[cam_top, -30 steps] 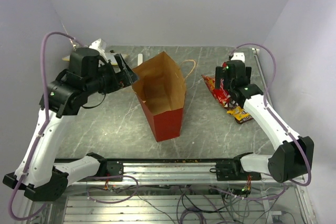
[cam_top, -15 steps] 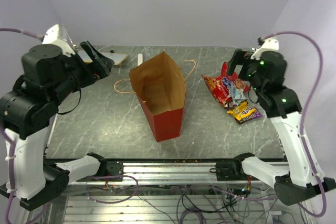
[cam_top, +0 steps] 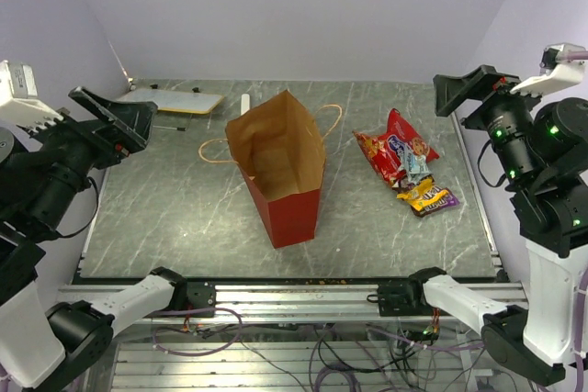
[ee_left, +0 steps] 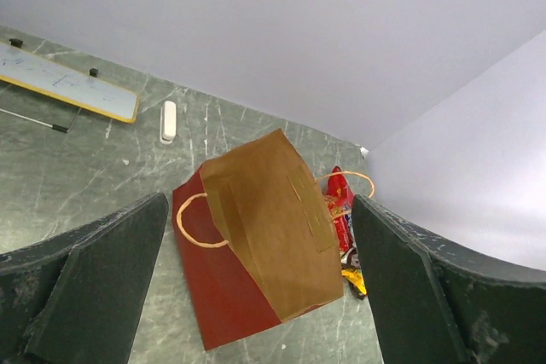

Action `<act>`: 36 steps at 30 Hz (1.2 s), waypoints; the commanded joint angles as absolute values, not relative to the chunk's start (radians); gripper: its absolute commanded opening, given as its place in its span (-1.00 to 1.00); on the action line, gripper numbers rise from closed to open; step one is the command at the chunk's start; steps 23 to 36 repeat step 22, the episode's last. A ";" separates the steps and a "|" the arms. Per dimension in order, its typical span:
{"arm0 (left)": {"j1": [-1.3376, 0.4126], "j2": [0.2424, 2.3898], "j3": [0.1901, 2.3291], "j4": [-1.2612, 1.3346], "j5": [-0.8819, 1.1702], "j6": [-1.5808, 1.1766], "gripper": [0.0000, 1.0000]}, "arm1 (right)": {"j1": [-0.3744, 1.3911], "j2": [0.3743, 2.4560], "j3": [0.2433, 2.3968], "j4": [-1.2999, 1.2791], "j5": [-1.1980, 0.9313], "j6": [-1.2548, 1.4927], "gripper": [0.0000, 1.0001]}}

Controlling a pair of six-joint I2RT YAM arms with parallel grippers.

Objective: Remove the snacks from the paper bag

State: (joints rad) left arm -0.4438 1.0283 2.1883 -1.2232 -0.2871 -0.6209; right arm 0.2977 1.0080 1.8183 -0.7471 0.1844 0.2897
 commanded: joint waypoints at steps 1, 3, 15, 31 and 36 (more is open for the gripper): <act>-0.439 0.990 2.144 -1.148 -0.301 -0.600 0.99 | 0.301 0.997 1.816 -0.819 0.162 0.309 1.00; -0.439 0.972 2.125 -1.121 -0.290 -0.593 0.99 | 0.301 0.985 1.803 -0.824 0.172 0.319 1.00; -0.440 1.053 2.169 -1.086 -0.134 -0.612 0.96 | 0.301 1.071 1.998 -0.987 0.225 0.362 1.00; -0.440 1.058 2.141 -1.049 -0.103 -0.583 0.97 | 0.301 1.022 1.963 -0.969 0.268 0.341 1.00; -0.440 1.058 2.141 -1.049 -0.103 -0.583 0.97 | 0.301 1.022 1.963 -0.969 0.268 0.341 1.00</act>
